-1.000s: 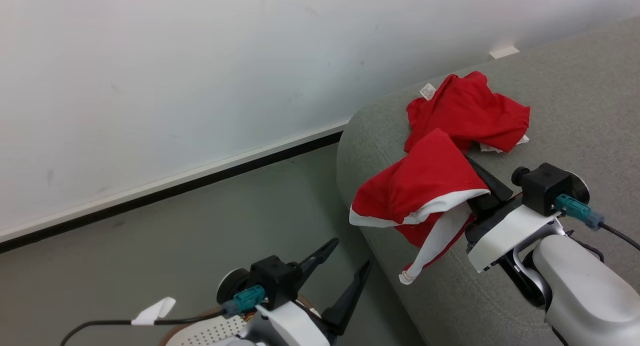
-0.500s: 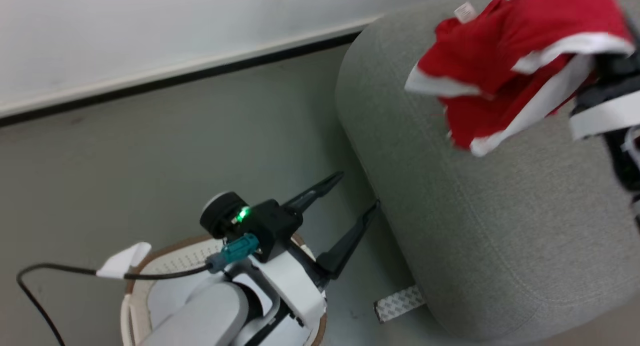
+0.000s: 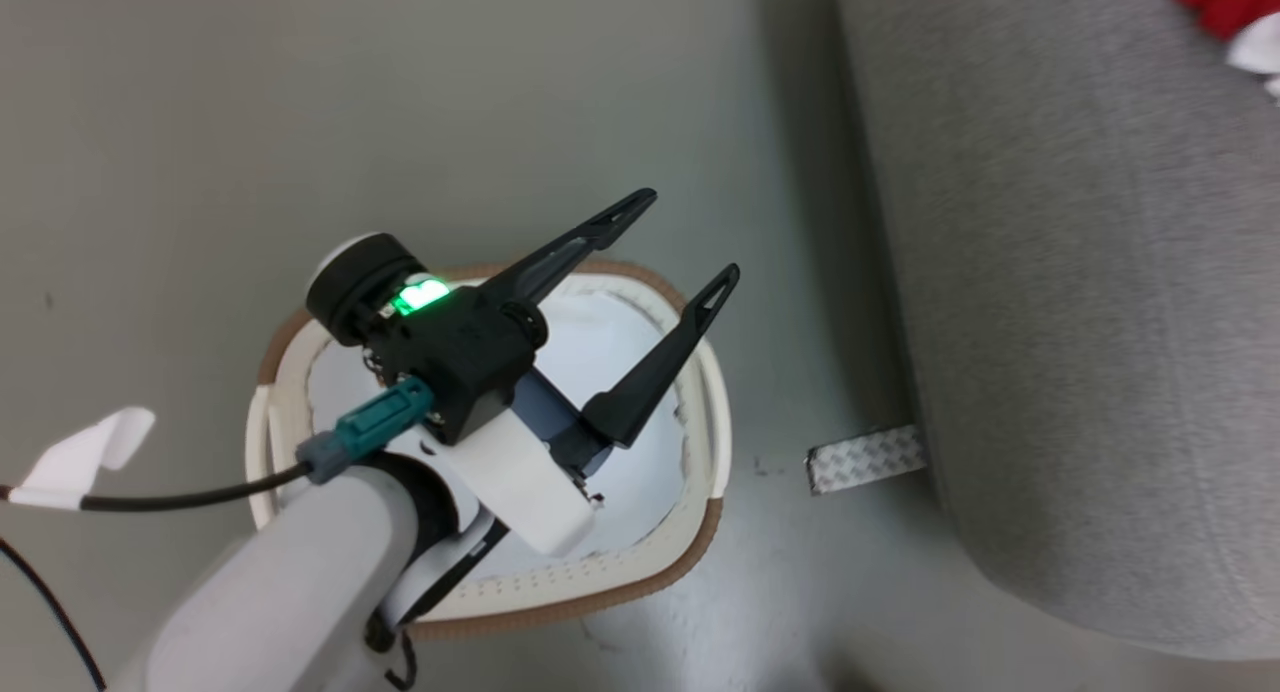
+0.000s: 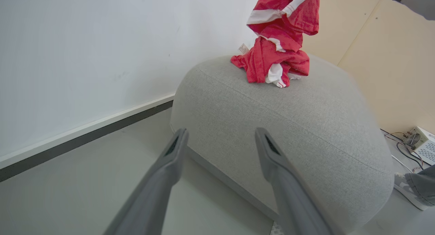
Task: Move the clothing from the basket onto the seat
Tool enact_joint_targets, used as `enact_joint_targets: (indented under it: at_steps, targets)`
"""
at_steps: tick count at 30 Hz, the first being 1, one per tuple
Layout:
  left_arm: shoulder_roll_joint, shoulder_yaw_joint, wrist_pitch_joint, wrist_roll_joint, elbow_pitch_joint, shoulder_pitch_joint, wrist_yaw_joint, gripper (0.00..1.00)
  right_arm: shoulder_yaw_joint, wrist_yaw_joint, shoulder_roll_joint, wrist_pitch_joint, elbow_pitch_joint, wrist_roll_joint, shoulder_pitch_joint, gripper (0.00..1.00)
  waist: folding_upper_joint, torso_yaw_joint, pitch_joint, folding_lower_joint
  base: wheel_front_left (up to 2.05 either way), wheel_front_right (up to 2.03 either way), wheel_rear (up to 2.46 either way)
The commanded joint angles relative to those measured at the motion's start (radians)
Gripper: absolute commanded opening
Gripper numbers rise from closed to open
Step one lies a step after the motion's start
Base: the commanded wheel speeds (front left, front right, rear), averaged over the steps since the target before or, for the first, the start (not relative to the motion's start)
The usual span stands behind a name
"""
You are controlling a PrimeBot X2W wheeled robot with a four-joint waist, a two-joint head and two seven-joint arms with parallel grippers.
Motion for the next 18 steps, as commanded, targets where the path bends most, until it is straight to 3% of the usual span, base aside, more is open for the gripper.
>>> enact_joint_targets:
  at_steps: [1,11,12,13,18]
  targets:
    - [0.014,0.004,0.003,0.005,-0.009,-0.003,-0.004,1.0,-0.043,-0.003,0.008,-0.002,0.03,-0.027,0.035,0.0,0.0001,0.059,0.09,-0.0004,0.0,0.0,0.0]
    - [0.051,0.018,0.002,-0.008,-0.017,0.037,0.015,1.0,-0.305,-0.003,0.148,-0.098,0.257,-0.21,0.218,0.0,0.0001,0.05,0.095,-0.0004,0.0,0.0,0.0]
    - [0.055,0.021,0.003,-0.01,-0.016,0.043,0.018,1.0,-0.318,-0.003,0.162,-0.103,0.273,-0.222,0.228,0.18,0.0001,0.046,0.09,-0.0004,0.0,0.0,0.0]
    - [0.061,0.025,0.004,-0.011,-0.015,0.046,0.023,1.0,-0.326,-0.003,0.174,-0.11,0.285,-0.237,0.238,1.0,0.0001,0.041,0.084,-0.0004,0.0,0.0,0.0]
    - [0.077,0.041,-0.007,-0.017,-0.013,0.068,0.043,1.0,-0.334,-0.003,0.219,-0.133,0.278,-0.255,0.275,1.0,0.0001,0.016,0.035,-0.0004,0.0,0.0,0.0]
